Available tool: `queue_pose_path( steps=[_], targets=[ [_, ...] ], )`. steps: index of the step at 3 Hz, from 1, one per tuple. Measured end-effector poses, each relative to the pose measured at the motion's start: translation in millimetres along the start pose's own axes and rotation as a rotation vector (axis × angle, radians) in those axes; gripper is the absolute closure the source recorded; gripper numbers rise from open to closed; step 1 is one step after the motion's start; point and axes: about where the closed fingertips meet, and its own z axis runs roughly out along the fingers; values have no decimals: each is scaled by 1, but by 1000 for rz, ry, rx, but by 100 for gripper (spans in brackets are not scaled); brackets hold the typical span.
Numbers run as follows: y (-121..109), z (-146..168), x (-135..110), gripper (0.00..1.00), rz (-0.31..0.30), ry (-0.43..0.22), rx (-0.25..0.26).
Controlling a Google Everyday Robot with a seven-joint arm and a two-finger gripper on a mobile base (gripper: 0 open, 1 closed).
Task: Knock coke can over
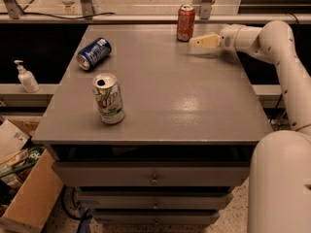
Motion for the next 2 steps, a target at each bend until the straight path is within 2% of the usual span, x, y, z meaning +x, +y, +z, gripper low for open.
queue_pose_path(
  steps=[2],
  targets=[
    [30, 34, -18, 0, -10, -29, -83]
  ],
)
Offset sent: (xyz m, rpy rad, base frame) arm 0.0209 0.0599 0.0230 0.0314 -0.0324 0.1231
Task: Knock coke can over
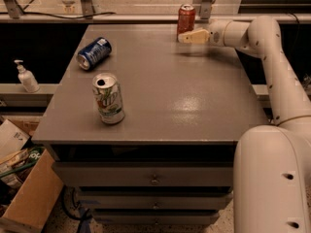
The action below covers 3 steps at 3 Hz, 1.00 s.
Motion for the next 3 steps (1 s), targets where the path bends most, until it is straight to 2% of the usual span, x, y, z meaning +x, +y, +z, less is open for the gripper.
queue_pose_path(
  steps=[2, 3],
  targets=[
    [24, 20, -15, 0, -12, -5, -63],
    [31, 23, -21, 0, -38, 10, -79]
  ],
)
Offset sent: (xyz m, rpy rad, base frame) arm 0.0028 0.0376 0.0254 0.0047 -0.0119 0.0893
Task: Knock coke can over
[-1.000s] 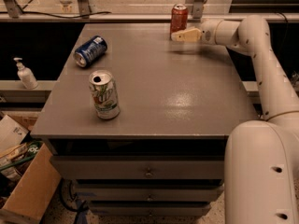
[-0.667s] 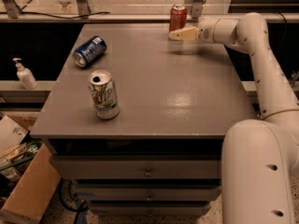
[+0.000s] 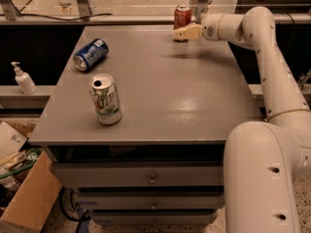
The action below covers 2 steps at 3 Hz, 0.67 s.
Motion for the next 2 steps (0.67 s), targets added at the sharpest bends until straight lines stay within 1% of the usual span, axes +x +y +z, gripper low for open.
queue_pose_path(
  steps=[1, 2],
  targets=[
    [-7, -12, 10, 0, -29, 81, 24],
    [-8, -13, 13, 0, -33, 91, 27]
  ],
)
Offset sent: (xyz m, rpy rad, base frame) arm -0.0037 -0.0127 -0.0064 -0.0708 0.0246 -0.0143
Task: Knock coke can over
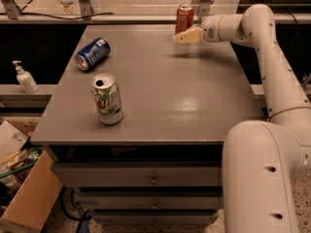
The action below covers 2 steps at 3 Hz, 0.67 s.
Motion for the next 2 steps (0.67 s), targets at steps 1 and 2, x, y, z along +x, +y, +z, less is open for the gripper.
queue_pose_path(
  steps=[1, 2],
  targets=[
    [3, 0, -2, 0, -21, 2, -12],
    [2, -13, -9, 0, -62, 12, -11]
  ],
)
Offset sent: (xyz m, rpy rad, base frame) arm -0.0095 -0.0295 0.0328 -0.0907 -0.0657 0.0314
